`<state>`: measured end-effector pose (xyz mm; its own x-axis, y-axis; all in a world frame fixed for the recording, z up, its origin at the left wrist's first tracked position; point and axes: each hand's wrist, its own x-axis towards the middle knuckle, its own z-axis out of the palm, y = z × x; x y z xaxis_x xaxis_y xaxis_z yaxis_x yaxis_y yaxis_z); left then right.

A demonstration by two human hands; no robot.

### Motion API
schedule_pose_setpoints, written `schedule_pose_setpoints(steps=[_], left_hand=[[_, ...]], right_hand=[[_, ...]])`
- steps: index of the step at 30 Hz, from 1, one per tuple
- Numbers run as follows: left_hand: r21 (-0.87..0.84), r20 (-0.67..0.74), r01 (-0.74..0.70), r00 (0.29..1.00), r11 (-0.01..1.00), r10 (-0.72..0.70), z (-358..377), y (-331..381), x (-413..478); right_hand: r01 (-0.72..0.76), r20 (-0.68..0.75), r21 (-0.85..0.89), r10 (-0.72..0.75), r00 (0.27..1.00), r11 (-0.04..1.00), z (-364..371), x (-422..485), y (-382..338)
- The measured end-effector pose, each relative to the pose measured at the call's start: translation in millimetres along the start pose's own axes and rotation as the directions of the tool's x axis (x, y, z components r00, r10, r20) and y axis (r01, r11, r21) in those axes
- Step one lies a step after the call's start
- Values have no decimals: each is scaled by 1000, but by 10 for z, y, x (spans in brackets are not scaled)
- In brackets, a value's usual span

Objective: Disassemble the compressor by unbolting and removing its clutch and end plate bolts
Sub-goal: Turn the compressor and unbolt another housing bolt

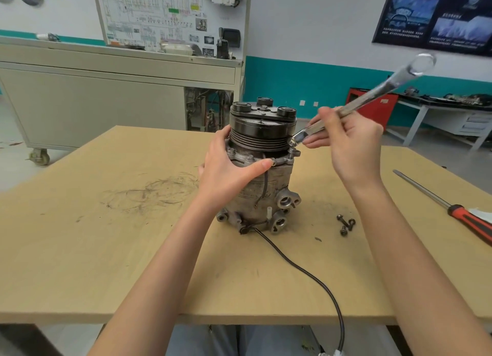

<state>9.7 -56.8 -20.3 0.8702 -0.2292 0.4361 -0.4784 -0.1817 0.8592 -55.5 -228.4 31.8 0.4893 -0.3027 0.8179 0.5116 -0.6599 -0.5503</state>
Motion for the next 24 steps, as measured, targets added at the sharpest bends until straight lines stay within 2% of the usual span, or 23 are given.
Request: schedule_pose_setpoints(steps=[1,3,5,8,11,15,16,17,18,19,20,21,22,23,24], left_hand=[[0,2,0,1000,1000,0,-2,5,-4],[2,4,2,1000,1000,-2,-5,15,-10],[5,5,7,1000,1000,-7,-4,17,-13],[-3,4,9,1000,1000,-9,4,26,-15],[-59,18,16,1000,998,-15,5,39,-7],[-89,50,20,999,996,-16,2,28,-1],[-79,41,16,999,997,-13,-1,29,-3],[-56,29,8,1000,998,-7,-4,28,-6],[-29,18,1,1000,1000,0,-6,25,-7],[-9,10,-3,1000,1000,3,-8,21,-7],[1,7,-4,1000,1000,4,-9,13,-6],[0,8,-5,1000,1000,5,-11,1,-3],[-4,8,-5,1000,1000,5,-10,-7,1],[-6,10,-4,1000,1000,4,-8,-9,3],[-7,10,-4,1000,1000,4,-5,-9,3]], right_hand=[[153,40,-119,-150,988,981,13,-36,-55],[409,166,-294,-375,912,864,32,-101,-128],[533,279,-373,-456,845,759,29,-141,-154],[615,360,-402,-500,787,679,24,-203,-189],[652,371,-435,-536,758,621,96,-249,-236],[643,301,-526,-585,753,557,209,-318,-184],[647,275,-515,-607,746,562,211,-340,-135],[630,217,-468,-610,762,620,198,-350,-69],[561,116,-355,-561,820,747,169,-340,2],[401,6,-151,-405,914,904,132,-309,72],[142,-42,132,-137,990,981,98,-269,137],[-126,10,406,134,991,905,83,-224,211],[-337,122,592,332,935,732,87,-181,291],[-474,232,681,449,863,558,94,-146,370],[-550,312,710,504,805,440,103,-127,439]])
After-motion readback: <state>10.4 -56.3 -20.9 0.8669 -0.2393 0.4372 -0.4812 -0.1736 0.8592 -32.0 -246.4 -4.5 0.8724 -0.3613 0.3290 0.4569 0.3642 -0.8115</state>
